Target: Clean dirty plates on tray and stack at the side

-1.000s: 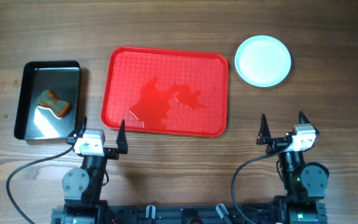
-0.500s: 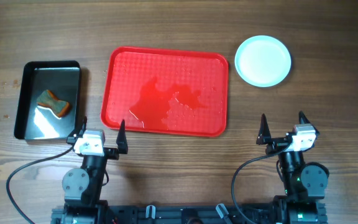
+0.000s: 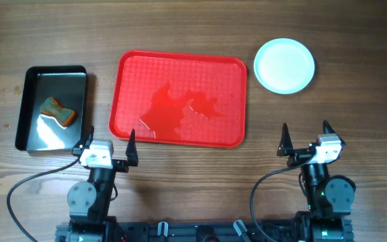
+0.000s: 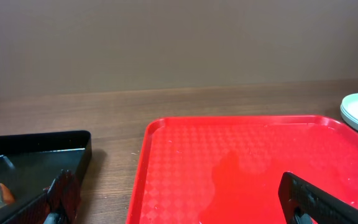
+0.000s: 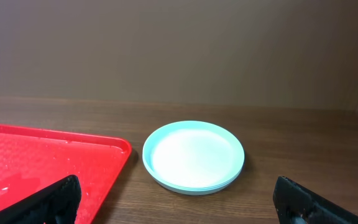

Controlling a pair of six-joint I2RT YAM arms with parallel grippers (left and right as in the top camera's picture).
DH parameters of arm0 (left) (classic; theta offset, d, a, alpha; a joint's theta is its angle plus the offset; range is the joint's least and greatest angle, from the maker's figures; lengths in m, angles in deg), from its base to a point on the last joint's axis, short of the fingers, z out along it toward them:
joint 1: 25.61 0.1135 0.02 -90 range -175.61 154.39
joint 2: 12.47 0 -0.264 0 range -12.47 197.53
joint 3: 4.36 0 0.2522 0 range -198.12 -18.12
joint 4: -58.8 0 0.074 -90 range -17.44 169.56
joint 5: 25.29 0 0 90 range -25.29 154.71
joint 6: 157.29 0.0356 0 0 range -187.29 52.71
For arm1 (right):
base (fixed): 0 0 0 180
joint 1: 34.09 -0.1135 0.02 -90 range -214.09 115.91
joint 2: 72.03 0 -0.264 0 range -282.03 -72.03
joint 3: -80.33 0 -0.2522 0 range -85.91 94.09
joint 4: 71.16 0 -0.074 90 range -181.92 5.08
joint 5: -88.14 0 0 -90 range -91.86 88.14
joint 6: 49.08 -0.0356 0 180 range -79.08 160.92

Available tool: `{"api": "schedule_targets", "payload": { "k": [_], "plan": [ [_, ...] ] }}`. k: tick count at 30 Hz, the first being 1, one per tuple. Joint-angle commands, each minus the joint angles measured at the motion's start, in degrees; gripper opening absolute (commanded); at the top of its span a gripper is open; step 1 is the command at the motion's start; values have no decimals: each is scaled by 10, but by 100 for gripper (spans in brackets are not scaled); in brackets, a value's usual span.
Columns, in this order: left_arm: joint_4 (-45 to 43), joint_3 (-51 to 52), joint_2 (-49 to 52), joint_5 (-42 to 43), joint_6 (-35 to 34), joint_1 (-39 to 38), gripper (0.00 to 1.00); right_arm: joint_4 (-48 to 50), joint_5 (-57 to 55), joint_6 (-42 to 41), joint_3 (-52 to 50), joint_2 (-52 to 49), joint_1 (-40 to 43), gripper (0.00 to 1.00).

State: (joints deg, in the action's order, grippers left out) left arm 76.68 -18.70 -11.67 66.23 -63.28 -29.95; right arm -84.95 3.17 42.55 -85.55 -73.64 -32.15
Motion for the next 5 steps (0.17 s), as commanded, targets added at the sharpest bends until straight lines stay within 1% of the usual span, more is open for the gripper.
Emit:
{"api": "schedule_targets", "payload": {
  "k": [1, 5],
  "plan": [
    [2, 2, -6, -7, 0, 4, 100, 2, -6, 5, 0, 2, 3, 100],
    [2, 2, -6, -7, 0, 4, 100, 2, -5, 5, 0, 2, 3, 100]
  ]
}}
